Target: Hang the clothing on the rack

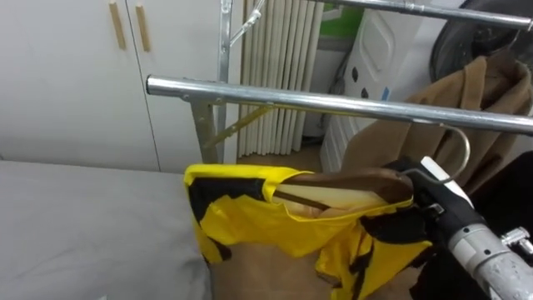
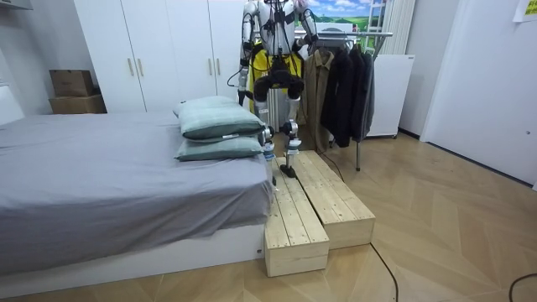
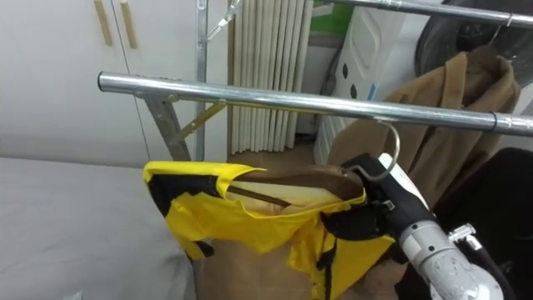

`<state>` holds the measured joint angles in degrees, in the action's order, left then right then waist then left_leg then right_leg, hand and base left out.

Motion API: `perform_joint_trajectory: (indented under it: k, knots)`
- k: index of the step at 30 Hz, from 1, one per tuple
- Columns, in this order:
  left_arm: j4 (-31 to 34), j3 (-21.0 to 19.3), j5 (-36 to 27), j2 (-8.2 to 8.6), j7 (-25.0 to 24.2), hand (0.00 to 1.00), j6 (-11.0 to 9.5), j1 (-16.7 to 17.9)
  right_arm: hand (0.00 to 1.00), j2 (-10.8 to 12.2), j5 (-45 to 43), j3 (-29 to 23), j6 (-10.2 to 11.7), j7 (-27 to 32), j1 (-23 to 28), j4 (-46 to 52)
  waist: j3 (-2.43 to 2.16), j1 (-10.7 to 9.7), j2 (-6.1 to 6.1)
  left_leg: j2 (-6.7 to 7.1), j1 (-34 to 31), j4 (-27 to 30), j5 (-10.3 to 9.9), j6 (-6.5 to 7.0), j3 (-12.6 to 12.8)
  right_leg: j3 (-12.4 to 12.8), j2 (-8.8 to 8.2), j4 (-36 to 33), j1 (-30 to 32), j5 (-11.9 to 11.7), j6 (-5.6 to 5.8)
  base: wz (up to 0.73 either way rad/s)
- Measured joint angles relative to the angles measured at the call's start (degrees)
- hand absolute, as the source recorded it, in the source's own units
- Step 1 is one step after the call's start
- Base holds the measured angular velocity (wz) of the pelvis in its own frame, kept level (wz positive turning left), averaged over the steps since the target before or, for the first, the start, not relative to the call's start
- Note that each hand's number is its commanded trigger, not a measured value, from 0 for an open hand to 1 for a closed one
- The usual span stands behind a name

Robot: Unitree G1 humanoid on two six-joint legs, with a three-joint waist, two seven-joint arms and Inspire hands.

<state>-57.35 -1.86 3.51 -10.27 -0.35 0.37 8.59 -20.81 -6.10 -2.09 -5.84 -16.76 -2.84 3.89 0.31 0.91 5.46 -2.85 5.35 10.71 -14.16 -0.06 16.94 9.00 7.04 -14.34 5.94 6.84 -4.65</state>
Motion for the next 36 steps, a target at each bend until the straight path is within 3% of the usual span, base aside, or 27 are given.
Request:
perform_joint_trajectory:
  k: [7, 13, 17, 24, 30, 36]
  knots:
    - [0.8, -0.4, 1.1, -0.01, -0.1, 0.00, -0.2, 0.0, 1.00, -1.4, 0.0, 0.0, 0.0, -3.6, -1.4, -1.5, 0.03, 1.2, 0.11, -0.09, 0.0, 0.0, 0.0, -0.08, -0.4, -0.4, 0.01, -0.1, 0.0, 0.0, -0.06, 0.02]
    - [0.8, -0.4, 1.1, -1.46, -0.4, 0.00, -0.7, 0.0, 1.00, -3.5, 2.1, 0.3, 0.0, -6.2, -6.3, -5.8, 0.10, 1.5, 1.41, -0.37, 0.3, 0.2, 0.3, -0.45, -1.6, -2.0, -0.11, 0.5, -1.2, -0.1, -0.62, 0.10]
    - [2.3, -0.4, 1.2, -1.70, -2.2, 0.00, -0.7, -0.1, 1.00, -6.4, 2.6, 0.4, 0.0, -9.5, -7.4, -9.5, 0.20, 4.3, 1.53, -0.40, 0.3, 0.1, 0.3, -0.55, -2.4, -2.1, -0.01, 0.7, -1.2, -0.3, -0.84, 0.03]
    - [4.7, -2.0, 1.2, -1.90, -4.8, 0.00, -0.3, 0.4, 1.00, -6.7, 5.6, 0.7, -0.5, -14.2, -11.0, -15.5, 0.21, 5.2, 1.51, -0.48, -0.2, 0.1, 0.5, -0.85, -3.2, -2.8, -0.05, 0.7, -0.9, -0.2, -1.06, 0.04]
    - [5.8, -1.8, 1.1, -2.44, -6.1, 0.00, -0.3, 0.7, 1.00, -6.8, 10.9, 0.9, -0.5, -14.6, -13.1, -21.0, 0.20, 5.2, 1.52, -0.49, -0.1, 0.1, 0.6, -0.97, -4.8, -4.6, -0.40, 1.7, -1.9, -0.2, -1.18, 0.13]
    - [8.9, -1.8, 1.1, -2.82, -7.5, 0.00, -0.1, 2.2, 1.00, -6.8, 13.1, 0.9, -0.5, -14.7, -13.5, -25.2, 0.18, 5.6, 1.69, -0.49, -0.1, 0.1, 0.6, -0.98, -5.4, -5.0, -0.44, 1.7, -2.1, -0.1, -1.27, 0.04]
